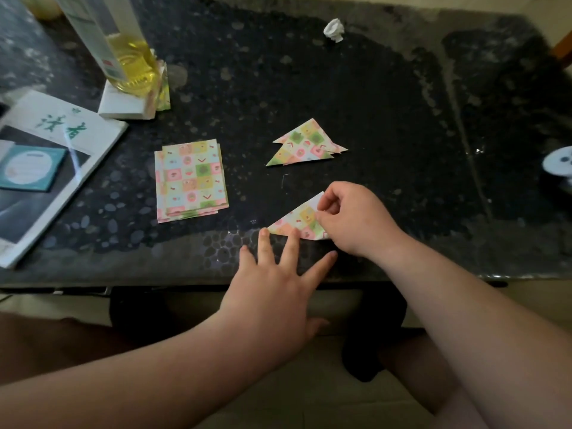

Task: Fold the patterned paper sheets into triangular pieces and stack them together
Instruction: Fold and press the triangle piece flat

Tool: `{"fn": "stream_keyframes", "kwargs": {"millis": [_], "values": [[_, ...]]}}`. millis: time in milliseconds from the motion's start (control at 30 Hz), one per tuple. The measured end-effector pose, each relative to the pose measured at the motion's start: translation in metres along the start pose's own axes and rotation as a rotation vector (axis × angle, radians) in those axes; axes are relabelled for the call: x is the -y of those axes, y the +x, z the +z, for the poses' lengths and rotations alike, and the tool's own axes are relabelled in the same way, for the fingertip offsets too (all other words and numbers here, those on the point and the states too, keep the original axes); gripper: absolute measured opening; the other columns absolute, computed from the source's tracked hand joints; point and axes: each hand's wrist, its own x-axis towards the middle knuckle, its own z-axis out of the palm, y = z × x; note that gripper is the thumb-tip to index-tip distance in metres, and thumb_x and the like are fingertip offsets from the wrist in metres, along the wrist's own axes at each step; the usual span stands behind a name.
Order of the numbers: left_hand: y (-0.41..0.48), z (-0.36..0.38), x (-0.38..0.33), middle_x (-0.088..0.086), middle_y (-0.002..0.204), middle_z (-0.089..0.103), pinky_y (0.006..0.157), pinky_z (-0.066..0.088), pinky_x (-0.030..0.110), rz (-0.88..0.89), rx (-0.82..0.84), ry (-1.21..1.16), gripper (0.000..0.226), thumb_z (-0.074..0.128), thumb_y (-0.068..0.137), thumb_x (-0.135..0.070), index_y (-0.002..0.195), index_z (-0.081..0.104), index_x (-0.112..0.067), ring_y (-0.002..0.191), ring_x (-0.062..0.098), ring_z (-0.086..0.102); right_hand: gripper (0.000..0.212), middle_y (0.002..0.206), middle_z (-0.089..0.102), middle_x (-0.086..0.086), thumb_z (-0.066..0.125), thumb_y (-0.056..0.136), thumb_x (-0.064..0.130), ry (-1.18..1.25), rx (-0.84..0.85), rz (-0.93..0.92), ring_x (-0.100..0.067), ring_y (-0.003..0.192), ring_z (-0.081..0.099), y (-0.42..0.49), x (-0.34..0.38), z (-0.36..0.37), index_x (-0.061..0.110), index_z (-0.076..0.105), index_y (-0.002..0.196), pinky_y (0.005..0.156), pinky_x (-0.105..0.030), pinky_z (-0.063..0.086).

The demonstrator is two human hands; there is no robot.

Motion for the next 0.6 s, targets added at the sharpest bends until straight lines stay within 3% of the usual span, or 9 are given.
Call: {"fn": "stream_keyframes", "kwargs": {"millis": [167, 300, 433, 600], "values": [[0.000, 0.000, 0.003, 0.012, 0.166, -0.028, 0.120, 0.012, 0.069, 0.005, 0.023, 0.005, 0.089, 0.030, 0.092, -0.081, 0.153, -0.025, -0.048, 0.149, 0.058, -0.012, 0.018, 0.080, 0.064, 0.009, 0.071, 0.092, 0.019, -0.013, 0.010, 0.011, -0.006, 0.073, 0.061, 0.000, 0.003, -0.002, 0.029, 0.060, 0.083, 0.058, -0.022, 0.041], [0.003, -0.001, 0.002, 0.011, 0.165, -0.031, 0.118, 0.012, 0.072, 0.018, 0.049, 0.018, 0.094, 0.034, 0.089, -0.085, 0.155, -0.022, -0.048, 0.147, 0.061, -0.013, 0.015, 0.082, 0.066, 0.005, 0.076, 0.088, 0.032, -0.148, 0.042, 0.062, -0.010, 0.074, 0.061, -0.002, 0.005, -0.012, 0.026, 0.064, 0.082, 0.061, -0.029, 0.049], [0.004, -0.004, 0.002, 0.011, 0.165, -0.032, 0.115, 0.017, 0.073, 0.053, 0.079, 0.049, 0.107, 0.040, 0.081, -0.090, 0.156, -0.021, -0.044, 0.144, 0.067, -0.008, 0.037, 0.074, 0.072, -0.006, 0.082, 0.080, 0.050, -0.261, 0.212, 0.208, -0.022, 0.074, 0.068, -0.005, 0.014, -0.027, 0.014, 0.074, 0.077, 0.067, -0.036, 0.054], [0.007, -0.012, 0.004, 0.010, 0.166, -0.028, 0.110, 0.030, 0.068, 0.076, 0.112, 0.061, 0.118, 0.046, 0.073, -0.095, 0.158, -0.017, -0.042, 0.143, 0.070, -0.001, 0.045, 0.059, 0.072, -0.002, 0.077, 0.084, 0.053, -0.298, 0.321, 0.280, -0.020, 0.060, 0.070, -0.005, 0.016, -0.021, 0.012, 0.074, 0.067, 0.070, -0.034, 0.058]]}}
